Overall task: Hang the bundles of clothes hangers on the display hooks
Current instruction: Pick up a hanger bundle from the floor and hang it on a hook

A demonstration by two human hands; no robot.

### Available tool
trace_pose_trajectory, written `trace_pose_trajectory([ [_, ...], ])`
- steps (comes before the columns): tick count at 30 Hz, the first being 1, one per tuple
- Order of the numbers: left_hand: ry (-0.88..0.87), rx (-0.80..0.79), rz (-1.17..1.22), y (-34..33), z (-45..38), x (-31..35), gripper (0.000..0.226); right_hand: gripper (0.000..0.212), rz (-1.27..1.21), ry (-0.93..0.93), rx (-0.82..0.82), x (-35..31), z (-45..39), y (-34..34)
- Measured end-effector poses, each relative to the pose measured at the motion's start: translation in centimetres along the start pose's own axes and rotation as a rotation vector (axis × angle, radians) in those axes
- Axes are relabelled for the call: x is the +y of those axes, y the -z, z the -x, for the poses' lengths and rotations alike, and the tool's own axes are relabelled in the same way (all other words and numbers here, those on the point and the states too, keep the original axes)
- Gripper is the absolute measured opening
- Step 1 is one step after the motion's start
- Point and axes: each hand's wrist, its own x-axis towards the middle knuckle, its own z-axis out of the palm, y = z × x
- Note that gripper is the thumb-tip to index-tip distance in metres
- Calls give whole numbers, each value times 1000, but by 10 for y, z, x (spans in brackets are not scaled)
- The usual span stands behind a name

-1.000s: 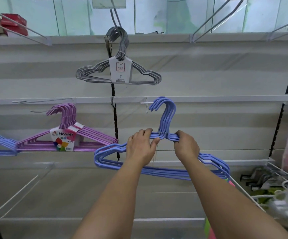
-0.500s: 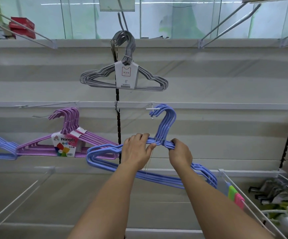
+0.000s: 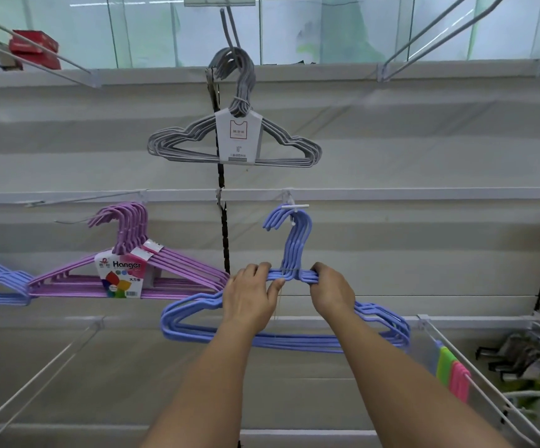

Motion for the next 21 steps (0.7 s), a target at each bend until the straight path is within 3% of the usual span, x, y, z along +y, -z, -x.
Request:
trace_pose_trajectory([
  [5,2,-49,40,-10,-1,3,47,18,7,35,-52,7,-3,3],
  [12,-18,-64,49,-22,-3,4,48,37,25,151,-46,20,3,-3],
  [16,-12,-72,55,-17,-4,0,49,29,72,155,-14,15,-1,-9],
  [21,-15,-93,104,-5,0,-3,50,16,-20,-5,81,3,-3,-18],
])
